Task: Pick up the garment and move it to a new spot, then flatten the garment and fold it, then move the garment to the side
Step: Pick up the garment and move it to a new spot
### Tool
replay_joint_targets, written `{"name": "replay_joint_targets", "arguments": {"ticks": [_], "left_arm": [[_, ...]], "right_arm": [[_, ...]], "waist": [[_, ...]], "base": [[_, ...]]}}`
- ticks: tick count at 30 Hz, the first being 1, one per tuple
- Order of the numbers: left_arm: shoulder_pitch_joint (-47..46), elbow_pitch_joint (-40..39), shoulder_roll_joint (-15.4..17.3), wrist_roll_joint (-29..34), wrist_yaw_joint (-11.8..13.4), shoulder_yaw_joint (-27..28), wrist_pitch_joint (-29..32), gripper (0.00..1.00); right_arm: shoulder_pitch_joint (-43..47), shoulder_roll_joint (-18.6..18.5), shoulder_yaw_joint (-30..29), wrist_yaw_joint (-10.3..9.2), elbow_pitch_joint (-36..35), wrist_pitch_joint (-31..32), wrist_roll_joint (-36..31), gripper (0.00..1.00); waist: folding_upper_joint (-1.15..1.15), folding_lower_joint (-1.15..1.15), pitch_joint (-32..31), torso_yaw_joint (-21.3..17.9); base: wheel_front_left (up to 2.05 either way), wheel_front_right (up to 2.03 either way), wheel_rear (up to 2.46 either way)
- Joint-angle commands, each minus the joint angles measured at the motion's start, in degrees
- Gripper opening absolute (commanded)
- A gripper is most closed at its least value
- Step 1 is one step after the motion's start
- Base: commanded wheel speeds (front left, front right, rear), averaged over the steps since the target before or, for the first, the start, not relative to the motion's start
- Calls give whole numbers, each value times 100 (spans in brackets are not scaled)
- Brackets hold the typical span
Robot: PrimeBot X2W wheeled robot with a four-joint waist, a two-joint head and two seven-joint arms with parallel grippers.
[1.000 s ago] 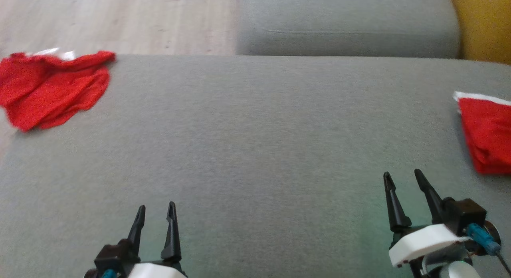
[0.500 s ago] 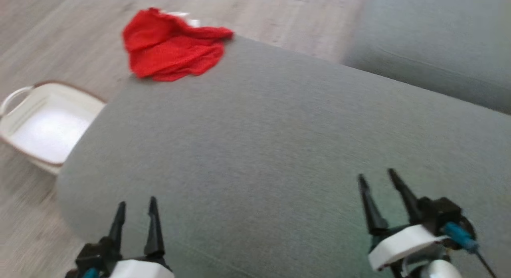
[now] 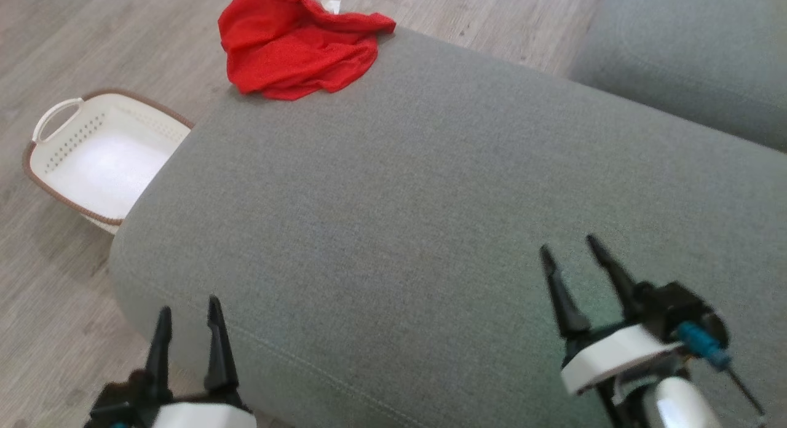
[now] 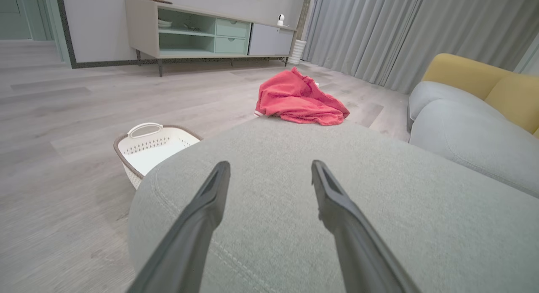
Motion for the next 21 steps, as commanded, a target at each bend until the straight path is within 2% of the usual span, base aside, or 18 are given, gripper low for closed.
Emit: {"name": "replay_joint_targets", "arguments": {"ticks": [1,5,12,18,21], "left_arm": [[-325,-250,67,37,4,276,-74,100],[-857,-493,332,41,-87,498,5,100],[-2689,-708,1258,-88,-242,1435,260,100],[-4553,303,2143,-187,-498,1842,821,100],[-5343,989,2312,-351,-570,1861,1266,100]], "right_arm": [[-332,-30,18,-4,-305,-8,-63,100],[-451,-30,-317,-4,-749,148,-319,100],[-1188,-30,-394,-4,-1771,723,-928,100],[-1794,-30,-188,-4,-2559,1246,-1388,100],[-1894,-30,-122,-4,-2927,1487,-1595,100]], "waist": [[0,0,115,2],[0,0,484,-40],[0,0,1569,-669],[0,0,2428,-1314],[0,0,2792,-1576]], "base": [[0,0,0],[0,0,0],[0,0,0],[0,0,0],[0,0,0]]}}
